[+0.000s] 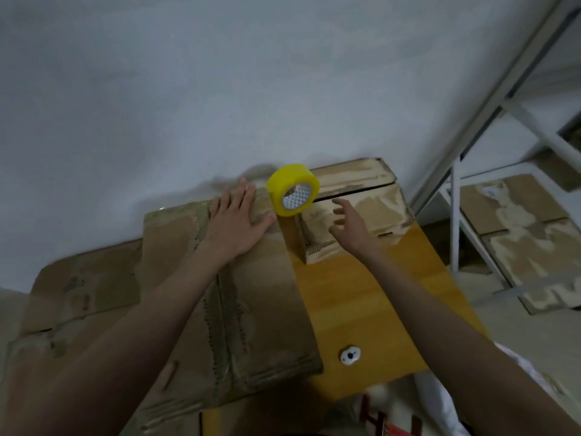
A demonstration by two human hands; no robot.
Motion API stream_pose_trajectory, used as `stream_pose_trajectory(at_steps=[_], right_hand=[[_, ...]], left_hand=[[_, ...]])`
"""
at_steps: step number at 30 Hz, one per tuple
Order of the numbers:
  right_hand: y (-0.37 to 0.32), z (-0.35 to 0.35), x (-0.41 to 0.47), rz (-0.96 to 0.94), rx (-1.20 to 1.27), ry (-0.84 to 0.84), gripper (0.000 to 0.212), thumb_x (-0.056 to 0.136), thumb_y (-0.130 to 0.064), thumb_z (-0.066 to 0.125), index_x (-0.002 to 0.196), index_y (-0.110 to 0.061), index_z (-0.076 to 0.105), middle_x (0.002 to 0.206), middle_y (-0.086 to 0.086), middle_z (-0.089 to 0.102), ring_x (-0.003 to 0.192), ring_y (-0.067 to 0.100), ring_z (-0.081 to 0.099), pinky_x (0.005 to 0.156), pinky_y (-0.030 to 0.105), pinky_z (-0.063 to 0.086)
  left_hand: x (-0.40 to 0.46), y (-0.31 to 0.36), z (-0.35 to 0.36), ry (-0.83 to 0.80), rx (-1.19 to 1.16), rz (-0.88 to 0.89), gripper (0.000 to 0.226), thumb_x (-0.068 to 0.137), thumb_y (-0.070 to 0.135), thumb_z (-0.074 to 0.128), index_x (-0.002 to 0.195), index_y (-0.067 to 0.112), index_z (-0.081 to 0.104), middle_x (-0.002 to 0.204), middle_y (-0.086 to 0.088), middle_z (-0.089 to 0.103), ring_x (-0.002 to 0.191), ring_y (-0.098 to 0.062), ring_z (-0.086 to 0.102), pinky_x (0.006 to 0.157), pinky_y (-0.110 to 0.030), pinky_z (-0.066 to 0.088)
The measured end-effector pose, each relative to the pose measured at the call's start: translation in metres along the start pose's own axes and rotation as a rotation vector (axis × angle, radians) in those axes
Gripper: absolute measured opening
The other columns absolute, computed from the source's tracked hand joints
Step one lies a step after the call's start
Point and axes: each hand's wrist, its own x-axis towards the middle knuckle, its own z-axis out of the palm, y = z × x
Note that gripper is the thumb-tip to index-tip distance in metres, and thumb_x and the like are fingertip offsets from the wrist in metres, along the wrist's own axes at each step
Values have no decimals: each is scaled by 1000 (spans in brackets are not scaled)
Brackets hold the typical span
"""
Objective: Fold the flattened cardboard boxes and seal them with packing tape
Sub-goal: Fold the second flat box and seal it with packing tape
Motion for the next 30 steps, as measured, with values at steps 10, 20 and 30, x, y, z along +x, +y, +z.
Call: stream_pose_trajectory(at_steps=[10, 20, 30], right_hand=[[105, 41, -132, 500, -245, -429, 22, 93, -2, 66, 114, 1, 64, 98, 26, 69, 79, 34, 72, 69, 44, 62], [152, 115, -186, 435, -637, -554, 23, 100, -8, 55, 123, -10, 54, 152, 23, 20, 82, 34, 55, 79, 41, 52], [148, 111, -173, 456, -592, -395, 31, 100, -22, 58, 129, -12, 52, 126, 11, 52, 101, 32, 62, 81, 42, 53]], left_hand=[[3, -3, 2, -16, 5, -5, 88, 92, 76, 23, 160, 24, 5, 167, 3, -9, 153, -30, -5, 123, -50, 3], [1, -2, -2, -35, 10, -1, 89, 92, 77, 23, 160, 23, 4, 167, 2, -10, 154, -29, -7, 123, -51, 1], [3, -3, 1, -31, 1, 4, 89, 91, 78, 21, 160, 24, 1, 167, 3, -11, 153, -28, -9, 124, -50, -1]])
